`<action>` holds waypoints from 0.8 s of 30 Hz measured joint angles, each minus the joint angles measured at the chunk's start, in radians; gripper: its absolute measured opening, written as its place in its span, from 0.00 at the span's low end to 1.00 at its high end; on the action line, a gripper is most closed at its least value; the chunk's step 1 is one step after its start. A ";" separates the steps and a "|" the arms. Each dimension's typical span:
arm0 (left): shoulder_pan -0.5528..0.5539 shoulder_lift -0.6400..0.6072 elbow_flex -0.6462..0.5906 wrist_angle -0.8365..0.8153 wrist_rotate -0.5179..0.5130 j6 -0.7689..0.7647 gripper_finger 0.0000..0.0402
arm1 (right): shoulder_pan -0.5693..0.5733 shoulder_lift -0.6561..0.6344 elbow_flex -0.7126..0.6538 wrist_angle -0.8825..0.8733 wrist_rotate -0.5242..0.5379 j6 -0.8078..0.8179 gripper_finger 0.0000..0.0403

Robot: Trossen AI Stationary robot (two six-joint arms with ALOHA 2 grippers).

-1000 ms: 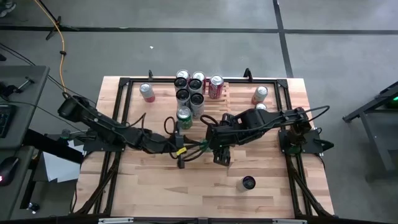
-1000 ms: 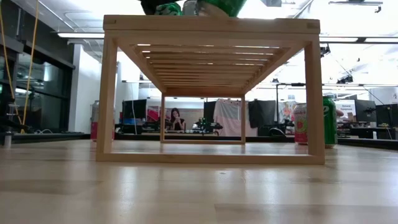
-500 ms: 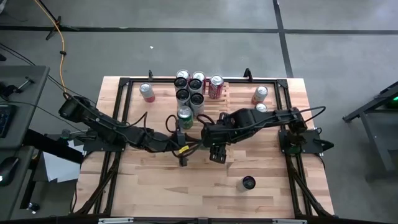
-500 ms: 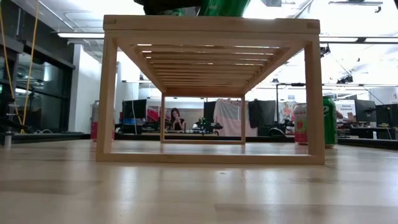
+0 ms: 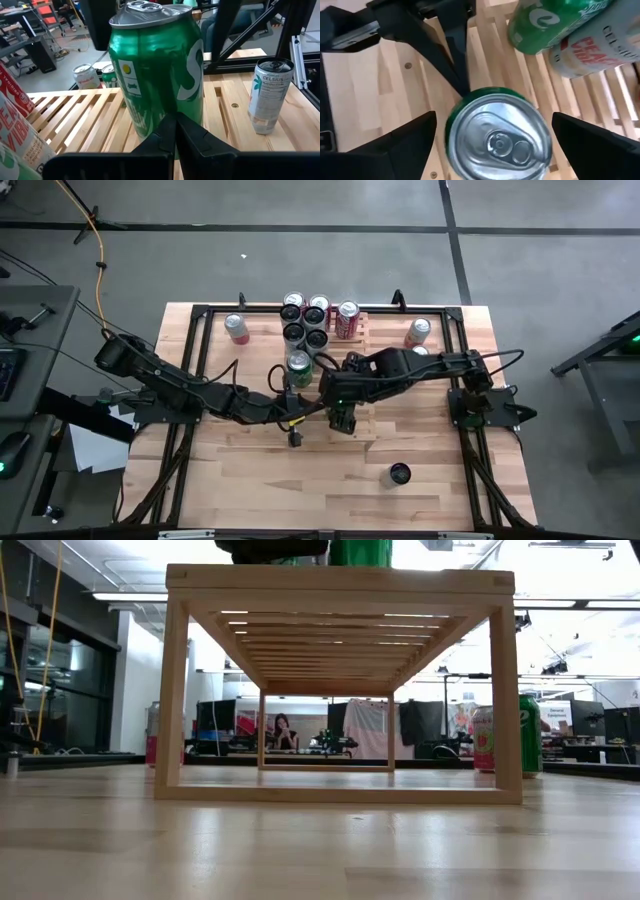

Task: Place canned beverage on shelf
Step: Align the bottom green sprite soda can with the other green sprite soda can on the shelf

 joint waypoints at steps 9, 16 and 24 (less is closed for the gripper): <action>-0.011 -0.024 0.000 -0.001 -0.008 0.031 0.00 | 0.001 -0.006 -0.001 0.000 0.076 -0.044 0.95; -0.064 -0.103 0.000 -0.080 -0.141 0.047 0.00 | 0.003 -0.032 -0.001 0.008 0.093 -0.042 0.96; -0.111 -0.135 0.000 -0.145 -0.261 0.049 0.00 | 0.003 -0.041 -0.001 0.094 0.084 -0.069 0.96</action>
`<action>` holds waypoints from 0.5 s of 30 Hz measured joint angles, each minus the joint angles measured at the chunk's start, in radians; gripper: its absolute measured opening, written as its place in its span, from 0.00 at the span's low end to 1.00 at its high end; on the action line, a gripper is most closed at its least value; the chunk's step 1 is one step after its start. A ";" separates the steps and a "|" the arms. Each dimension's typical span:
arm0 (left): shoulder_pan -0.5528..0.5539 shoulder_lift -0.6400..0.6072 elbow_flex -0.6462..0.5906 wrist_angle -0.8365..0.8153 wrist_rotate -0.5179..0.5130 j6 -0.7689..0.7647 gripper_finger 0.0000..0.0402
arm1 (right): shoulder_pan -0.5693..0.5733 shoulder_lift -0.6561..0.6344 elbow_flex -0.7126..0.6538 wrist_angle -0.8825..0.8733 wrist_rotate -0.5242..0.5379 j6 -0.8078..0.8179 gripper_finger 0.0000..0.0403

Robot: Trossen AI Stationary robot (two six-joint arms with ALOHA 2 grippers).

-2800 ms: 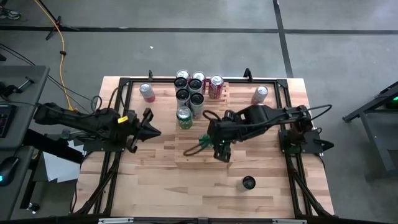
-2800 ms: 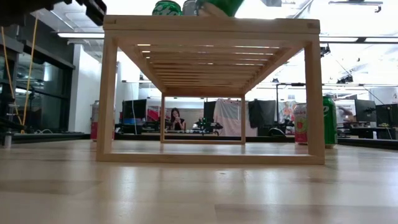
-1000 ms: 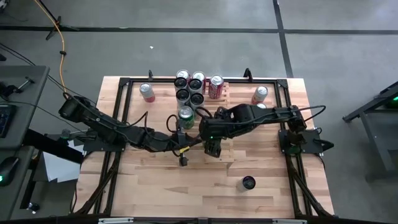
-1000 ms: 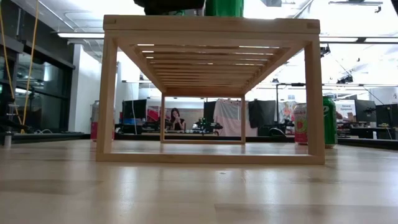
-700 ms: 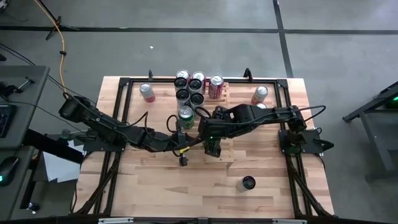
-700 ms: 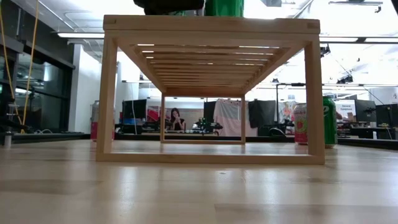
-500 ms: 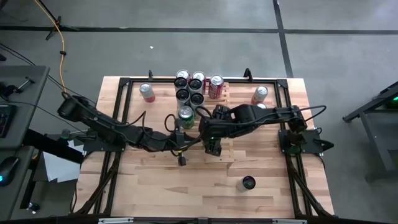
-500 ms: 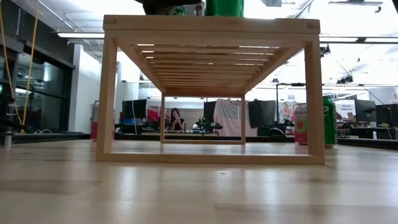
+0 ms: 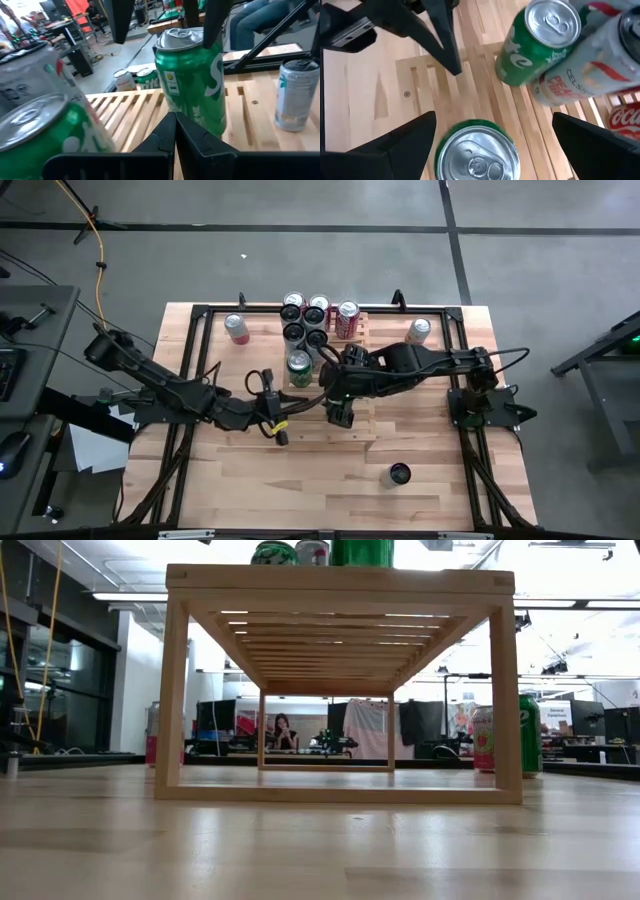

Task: Place canned beverage on shelf
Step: Align the bottom green sprite soda can with the other green sprite soda can on the shelf

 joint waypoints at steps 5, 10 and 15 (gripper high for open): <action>-0.033 -0.029 0.000 -0.022 -0.054 0.022 0.00 | 0.010 -0.004 0.000 0.005 -0.001 -0.029 0.96; -0.075 -0.087 0.000 -0.082 -0.059 0.009 0.00 | 0.058 -0.045 0.000 -0.020 0.060 -0.019 0.96; -0.113 -0.146 -0.042 -0.056 -0.058 0.005 0.00 | 0.143 -0.107 0.000 -0.035 0.183 0.038 0.96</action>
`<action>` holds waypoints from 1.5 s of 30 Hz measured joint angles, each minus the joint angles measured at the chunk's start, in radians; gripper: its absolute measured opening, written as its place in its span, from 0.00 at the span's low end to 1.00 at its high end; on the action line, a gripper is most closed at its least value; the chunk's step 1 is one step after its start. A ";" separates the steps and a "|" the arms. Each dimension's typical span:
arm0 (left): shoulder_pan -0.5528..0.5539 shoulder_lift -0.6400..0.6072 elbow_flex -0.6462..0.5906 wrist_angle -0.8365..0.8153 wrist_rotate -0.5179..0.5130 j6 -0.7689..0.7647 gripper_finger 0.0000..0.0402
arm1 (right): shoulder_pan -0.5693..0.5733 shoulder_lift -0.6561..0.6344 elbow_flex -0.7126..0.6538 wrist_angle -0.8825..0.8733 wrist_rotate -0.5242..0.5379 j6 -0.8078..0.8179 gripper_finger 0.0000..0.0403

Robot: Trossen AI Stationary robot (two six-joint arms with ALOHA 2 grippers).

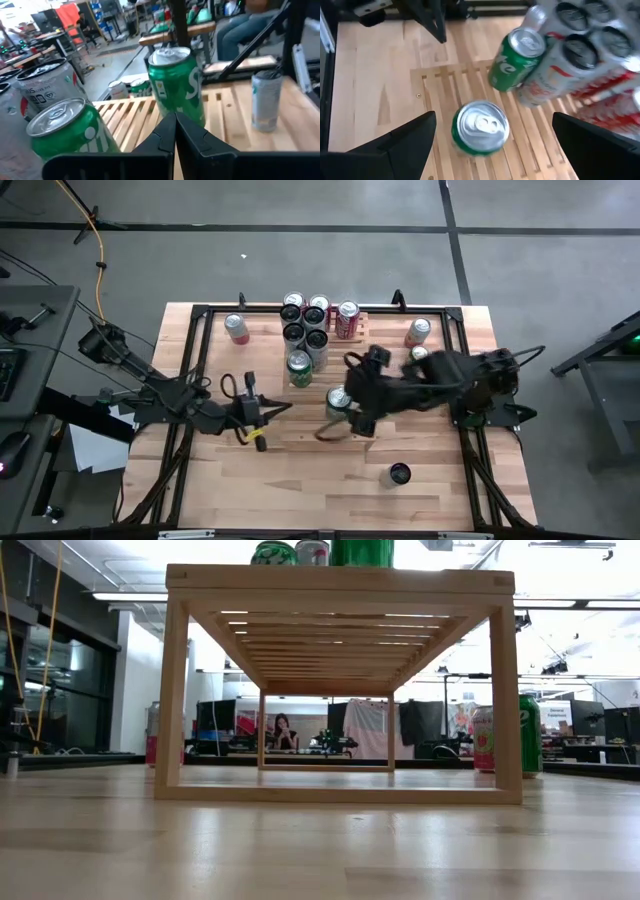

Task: Place canned beverage on shelf
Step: Align the bottom green sprite soda can with the other green sprite soda can on the shelf

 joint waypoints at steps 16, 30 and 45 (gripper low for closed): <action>-0.008 -0.275 -0.211 0.167 0.145 -0.001 0.00 | 0.213 -0.052 -0.247 -0.140 0.262 0.307 0.96; -0.008 -0.292 -0.219 0.169 0.167 -0.001 0.00 | 0.227 -0.461 -0.965 0.272 0.273 0.552 0.96; -0.008 -0.292 -0.219 0.160 0.167 0.000 0.00 | 0.130 -0.540 -1.413 1.212 0.328 0.097 0.95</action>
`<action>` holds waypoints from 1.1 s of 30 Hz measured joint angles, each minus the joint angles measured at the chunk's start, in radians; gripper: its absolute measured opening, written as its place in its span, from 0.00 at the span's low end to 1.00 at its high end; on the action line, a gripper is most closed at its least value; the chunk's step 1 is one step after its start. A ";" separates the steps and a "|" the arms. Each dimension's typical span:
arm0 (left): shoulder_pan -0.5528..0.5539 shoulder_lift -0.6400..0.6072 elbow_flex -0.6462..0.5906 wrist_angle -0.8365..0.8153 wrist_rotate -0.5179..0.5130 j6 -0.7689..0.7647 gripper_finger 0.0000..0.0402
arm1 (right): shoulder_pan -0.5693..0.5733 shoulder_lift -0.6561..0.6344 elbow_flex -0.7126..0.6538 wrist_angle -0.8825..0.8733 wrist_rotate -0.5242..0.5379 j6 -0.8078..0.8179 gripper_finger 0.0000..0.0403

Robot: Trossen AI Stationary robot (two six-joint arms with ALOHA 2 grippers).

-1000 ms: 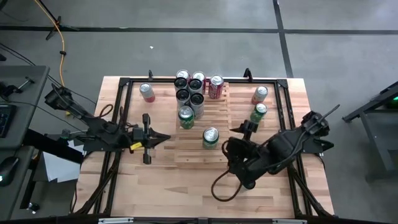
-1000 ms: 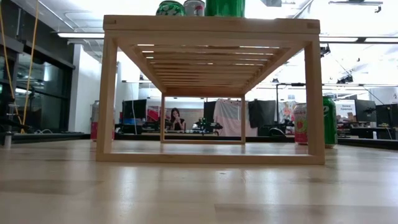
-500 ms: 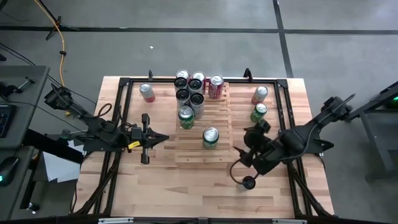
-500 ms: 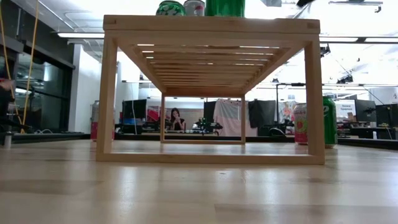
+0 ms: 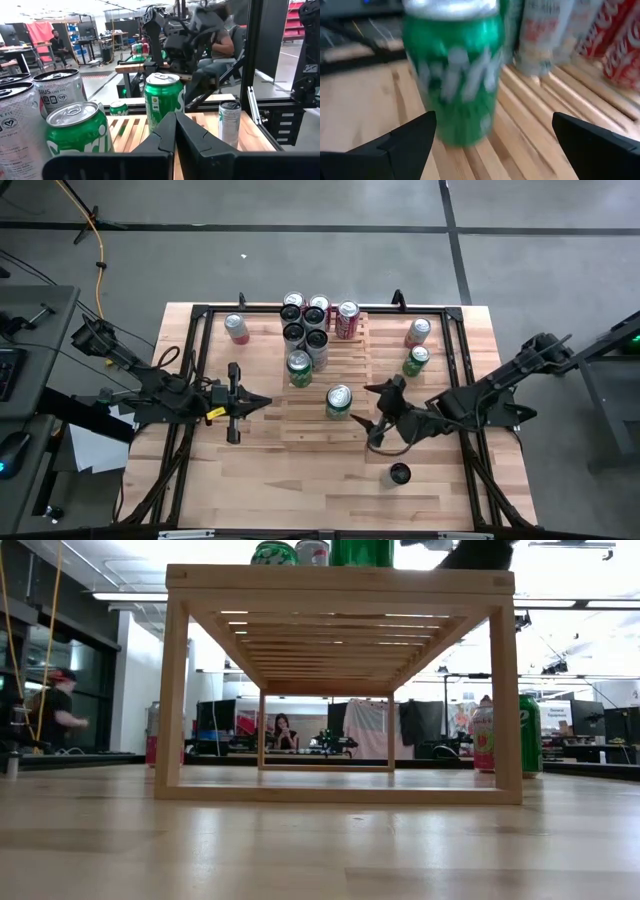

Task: Place canned beverage on shelf
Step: Align the bottom green sprite soda can with the other green sprite soda can on the shelf

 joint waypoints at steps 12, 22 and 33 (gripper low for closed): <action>0.000 0.000 0.000 -0.001 0.000 0.000 0.00 | -0.061 0.003 -0.023 0.211 -0.077 -0.131 0.95; 0.000 0.000 0.000 -0.002 0.000 0.000 0.00 | -0.124 0.059 -0.023 0.263 -0.221 -0.133 0.95; 0.000 0.000 0.001 -0.026 -0.044 0.000 0.00 | -0.171 0.097 -0.023 0.375 -0.280 -0.200 0.95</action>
